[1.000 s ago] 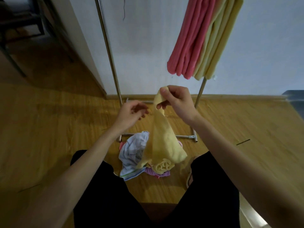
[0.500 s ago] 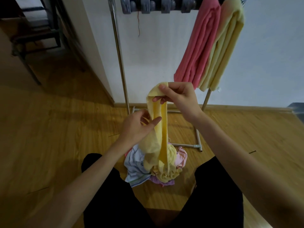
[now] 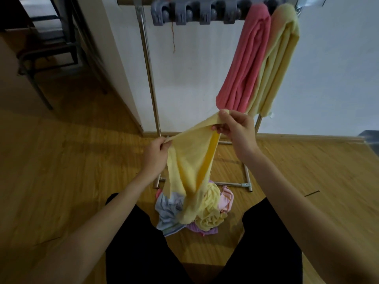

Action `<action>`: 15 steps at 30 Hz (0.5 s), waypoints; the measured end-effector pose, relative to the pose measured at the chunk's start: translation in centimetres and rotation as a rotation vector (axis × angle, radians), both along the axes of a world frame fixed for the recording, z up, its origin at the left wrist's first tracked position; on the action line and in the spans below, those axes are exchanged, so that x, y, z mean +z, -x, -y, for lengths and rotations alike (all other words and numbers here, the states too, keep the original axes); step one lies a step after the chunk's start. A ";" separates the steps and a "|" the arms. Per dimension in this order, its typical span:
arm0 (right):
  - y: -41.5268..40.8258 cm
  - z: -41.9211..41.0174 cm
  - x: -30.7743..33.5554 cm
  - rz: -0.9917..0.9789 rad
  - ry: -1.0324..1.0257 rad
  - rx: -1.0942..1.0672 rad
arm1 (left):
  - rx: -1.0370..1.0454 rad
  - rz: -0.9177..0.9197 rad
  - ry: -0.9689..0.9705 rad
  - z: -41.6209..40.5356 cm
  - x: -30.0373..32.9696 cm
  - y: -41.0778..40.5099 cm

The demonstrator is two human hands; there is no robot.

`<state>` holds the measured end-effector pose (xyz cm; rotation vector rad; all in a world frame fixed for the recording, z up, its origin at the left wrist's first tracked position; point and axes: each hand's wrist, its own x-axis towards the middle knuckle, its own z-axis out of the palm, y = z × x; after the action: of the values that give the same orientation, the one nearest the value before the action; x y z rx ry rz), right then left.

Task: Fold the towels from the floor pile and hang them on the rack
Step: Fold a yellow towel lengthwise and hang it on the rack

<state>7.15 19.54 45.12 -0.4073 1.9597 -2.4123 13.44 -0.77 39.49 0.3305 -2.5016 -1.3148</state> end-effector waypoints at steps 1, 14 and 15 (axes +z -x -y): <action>0.0 -0.5 -0.6 -0.007 -0.045 -0.073 | 0.023 -0.015 -0.002 0.0 0.3 0.2; -1.7 -3.6 -6.5 -0.482 -0.655 -0.172 | 0.121 -0.151 -0.130 -1.7 4.6 2.1; -1.8 -3.8 -6.8 -0.509 -0.671 -0.150 | 0.121 -0.148 -0.141 -1.7 4.8 2.2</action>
<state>8.95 23.30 38.37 -0.9204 2.9203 -1.6376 11.22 0.94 44.28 0.3938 -2.2384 -1.4151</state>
